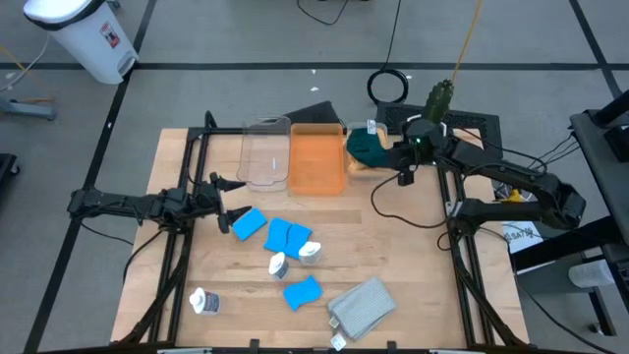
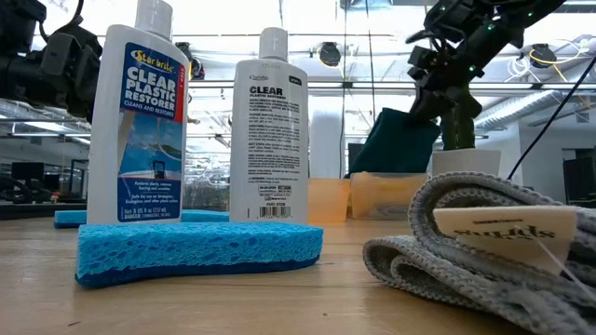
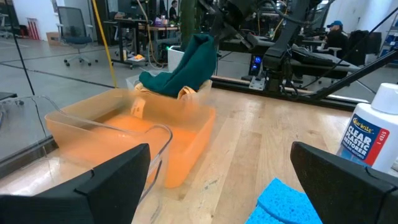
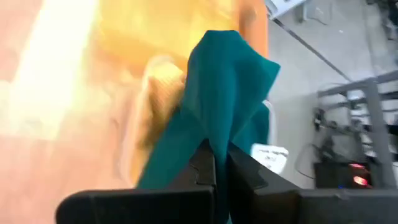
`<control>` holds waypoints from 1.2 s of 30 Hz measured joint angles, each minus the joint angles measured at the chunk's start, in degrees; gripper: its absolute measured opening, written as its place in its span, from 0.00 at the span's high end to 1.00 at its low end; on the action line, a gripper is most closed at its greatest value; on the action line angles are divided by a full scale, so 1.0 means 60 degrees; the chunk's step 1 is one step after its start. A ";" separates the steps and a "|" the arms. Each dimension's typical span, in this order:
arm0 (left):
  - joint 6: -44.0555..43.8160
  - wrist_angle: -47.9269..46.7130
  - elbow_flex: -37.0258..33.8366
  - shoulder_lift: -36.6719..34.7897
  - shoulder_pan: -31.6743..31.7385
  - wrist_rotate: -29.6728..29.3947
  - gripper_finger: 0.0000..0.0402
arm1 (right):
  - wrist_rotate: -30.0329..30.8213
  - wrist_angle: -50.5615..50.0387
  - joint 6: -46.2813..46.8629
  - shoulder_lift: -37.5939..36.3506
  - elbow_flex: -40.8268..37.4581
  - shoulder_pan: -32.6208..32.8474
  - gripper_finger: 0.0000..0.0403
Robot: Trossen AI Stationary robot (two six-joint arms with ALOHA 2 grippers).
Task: Pick & Place Kitchen Items
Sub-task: Put the blue microfiber cloth into the white bin
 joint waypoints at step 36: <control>0.0000 0.0002 -0.0003 0.0001 0.0000 -0.0001 0.02 | 0.1263 0.4572 -0.1833 0.4281 0.0012 -0.1209 1.00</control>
